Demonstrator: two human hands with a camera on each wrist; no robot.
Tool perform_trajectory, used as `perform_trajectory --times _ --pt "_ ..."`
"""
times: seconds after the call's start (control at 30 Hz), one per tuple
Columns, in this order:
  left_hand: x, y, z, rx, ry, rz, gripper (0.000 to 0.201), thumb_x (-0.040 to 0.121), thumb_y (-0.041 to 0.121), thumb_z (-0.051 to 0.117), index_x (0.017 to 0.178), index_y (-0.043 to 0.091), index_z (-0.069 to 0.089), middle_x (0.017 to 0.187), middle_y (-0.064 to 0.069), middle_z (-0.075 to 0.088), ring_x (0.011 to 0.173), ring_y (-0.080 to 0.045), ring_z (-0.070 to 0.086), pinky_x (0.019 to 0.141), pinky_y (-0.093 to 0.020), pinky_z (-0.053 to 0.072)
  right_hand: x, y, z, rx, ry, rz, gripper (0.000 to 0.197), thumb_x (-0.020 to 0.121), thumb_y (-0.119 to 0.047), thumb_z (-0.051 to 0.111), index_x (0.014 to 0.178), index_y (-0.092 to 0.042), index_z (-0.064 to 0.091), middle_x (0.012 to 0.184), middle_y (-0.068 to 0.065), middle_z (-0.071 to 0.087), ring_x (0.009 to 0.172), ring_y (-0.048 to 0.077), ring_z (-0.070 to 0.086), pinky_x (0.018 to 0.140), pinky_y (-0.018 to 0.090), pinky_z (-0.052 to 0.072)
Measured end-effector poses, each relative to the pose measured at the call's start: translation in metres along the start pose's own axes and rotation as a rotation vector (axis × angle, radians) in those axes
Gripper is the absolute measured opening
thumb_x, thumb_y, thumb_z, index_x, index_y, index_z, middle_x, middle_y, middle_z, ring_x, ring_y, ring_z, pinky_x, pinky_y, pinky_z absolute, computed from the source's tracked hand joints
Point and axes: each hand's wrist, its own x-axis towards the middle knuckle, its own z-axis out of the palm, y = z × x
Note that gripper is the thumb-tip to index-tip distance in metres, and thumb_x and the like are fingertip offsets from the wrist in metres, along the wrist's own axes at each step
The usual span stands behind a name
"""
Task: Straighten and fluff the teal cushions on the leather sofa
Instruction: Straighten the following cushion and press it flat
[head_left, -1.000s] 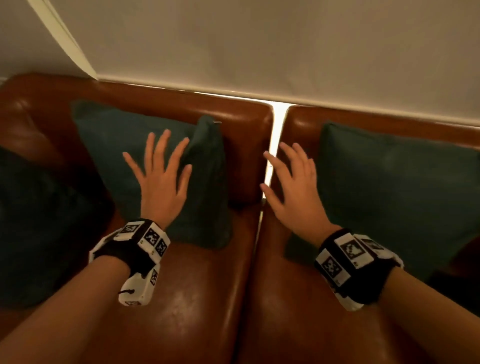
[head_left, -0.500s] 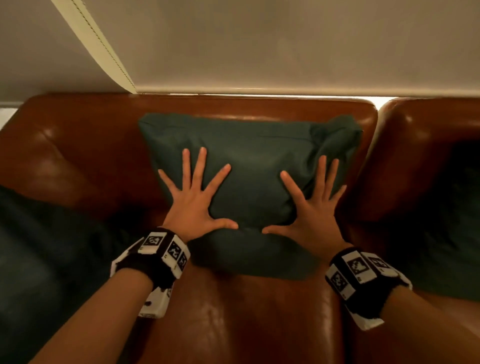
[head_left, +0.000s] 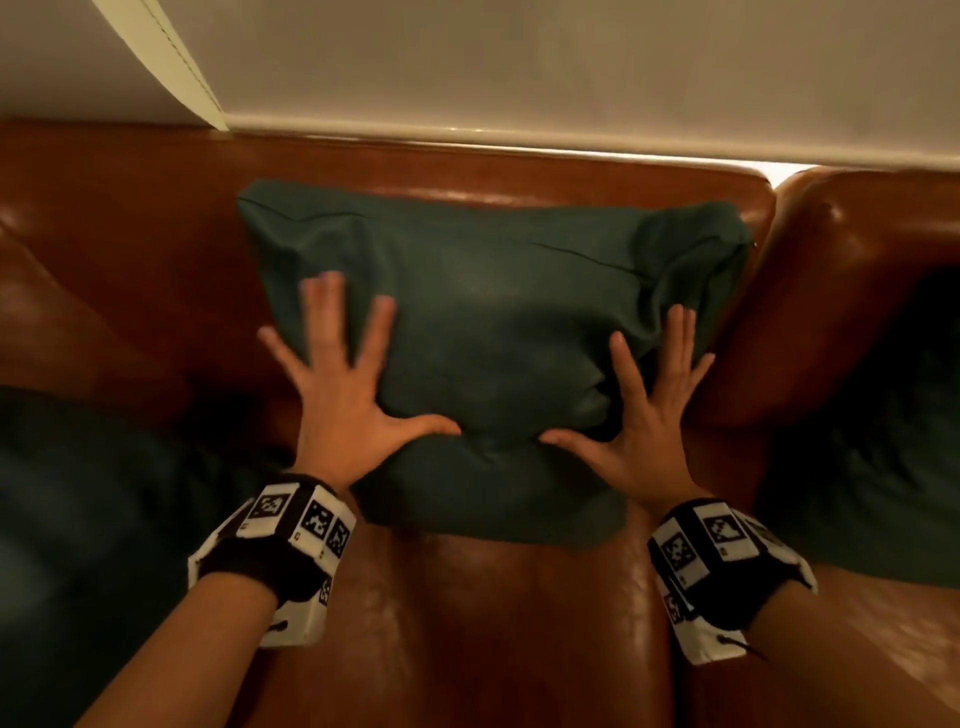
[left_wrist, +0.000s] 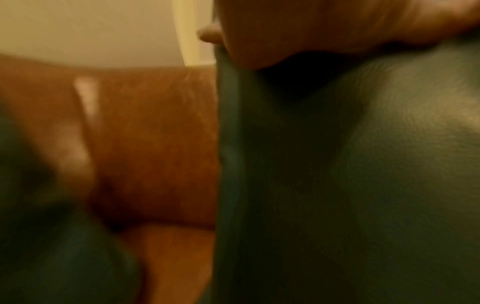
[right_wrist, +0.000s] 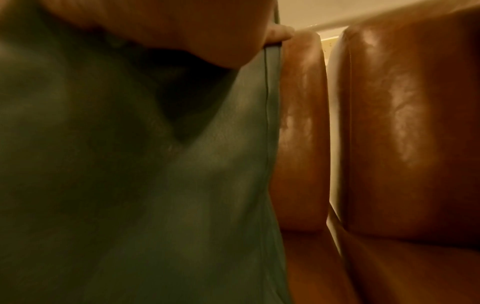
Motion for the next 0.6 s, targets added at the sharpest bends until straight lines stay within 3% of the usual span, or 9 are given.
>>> perform_trajectory --times 0.07,0.13,0.17,0.23,0.3,0.37,0.47,0.53,0.6 --pt "-0.019 -0.006 0.003 -0.230 0.159 -0.336 0.131 0.056 0.076 0.061 0.150 0.019 -0.009 0.156 -0.022 -0.013 0.144 -0.030 -0.012 0.107 -0.064 0.000 -0.018 0.000 0.000 0.126 0.067 0.098 0.089 0.080 -0.072 0.049 0.148 -0.044 -0.001 0.157 0.001 -0.022 0.145 0.035 -0.014 0.115 0.056 -0.008" --pt "-0.036 -0.021 0.022 -0.561 0.187 -0.569 0.130 0.061 0.070 0.067 0.150 0.017 -0.012 0.157 -0.013 -0.015 0.145 -0.018 -0.008 0.114 -0.046 0.001 -0.037 0.001 0.004 0.295 0.140 0.309 0.088 0.084 -0.071 0.043 0.150 -0.036 -0.003 0.158 0.005 -0.020 0.147 0.020 -0.014 0.119 0.036 -0.005" --pt "-0.044 -0.027 0.030 -0.741 0.135 -0.654 0.127 0.062 0.074 0.065 0.150 0.025 -0.013 0.159 -0.007 -0.009 0.145 -0.016 -0.002 0.116 -0.041 0.002 -0.045 0.003 0.007 0.399 0.164 0.441 0.088 0.084 -0.073 0.040 0.150 -0.035 -0.004 0.159 0.000 -0.016 0.147 0.011 -0.011 0.120 0.032 -0.002" --pt "-0.056 -0.036 0.044 -1.027 0.016 -0.787 0.110 0.062 0.081 0.059 0.146 0.048 -0.004 0.159 0.008 0.011 0.144 -0.015 0.020 0.118 -0.045 0.017 -0.058 0.008 0.017 0.625 0.119 0.690 0.085 0.080 -0.080 0.037 0.147 -0.047 -0.004 0.159 -0.017 -0.006 0.145 -0.001 0.000 0.121 0.038 0.008" --pt "-0.060 -0.035 0.053 -1.094 -0.022 -0.848 0.090 0.064 0.083 0.056 0.139 0.059 0.013 0.153 0.015 0.027 0.137 -0.014 0.034 0.113 -0.048 0.028 -0.068 0.015 0.031 0.630 -0.040 0.814 0.074 0.075 -0.088 0.029 0.139 -0.063 0.000 0.154 -0.031 0.002 0.142 -0.004 0.009 0.120 0.043 0.015" --pt "-0.061 -0.038 0.063 -1.064 -0.017 -0.902 0.094 0.058 0.089 0.051 0.139 0.055 0.020 0.152 0.016 0.029 0.137 -0.014 0.035 0.113 -0.044 0.029 -0.066 0.012 0.041 0.608 -0.117 0.904 0.062 0.071 -0.092 0.019 0.128 -0.073 0.004 0.147 -0.038 0.009 0.139 -0.004 0.017 0.119 0.043 0.018" --pt "-0.061 -0.051 0.082 -0.975 -0.086 -0.941 0.109 0.053 0.098 0.036 0.144 0.043 0.018 0.153 0.017 0.023 0.141 -0.012 0.025 0.116 -0.041 0.022 -0.054 -0.008 0.048 0.681 -0.042 0.918 0.061 0.089 -0.073 0.019 0.143 -0.048 0.007 0.146 -0.027 0.016 0.135 -0.006 0.019 0.119 0.029 0.013" --pt "-0.067 -0.059 0.086 -0.952 -0.150 -0.937 0.102 0.057 0.098 0.033 0.144 0.047 0.018 0.153 0.020 0.022 0.142 -0.009 0.023 0.117 -0.042 0.022 -0.054 -0.012 0.054 0.738 -0.005 0.963 0.064 0.096 -0.060 0.022 0.150 -0.026 0.012 0.153 -0.013 0.015 0.139 0.003 0.017 0.114 0.021 0.016" --pt "-0.076 -0.076 0.093 -0.987 -0.175 -0.876 0.097 0.057 0.097 0.035 0.141 0.050 0.023 0.151 0.024 0.025 0.141 -0.009 0.026 0.115 -0.040 0.023 -0.055 -0.008 0.054 0.685 0.000 0.941 0.059 0.096 -0.063 0.019 0.148 -0.036 0.016 0.157 -0.014 0.015 0.144 0.008 0.017 0.118 0.029 0.015"
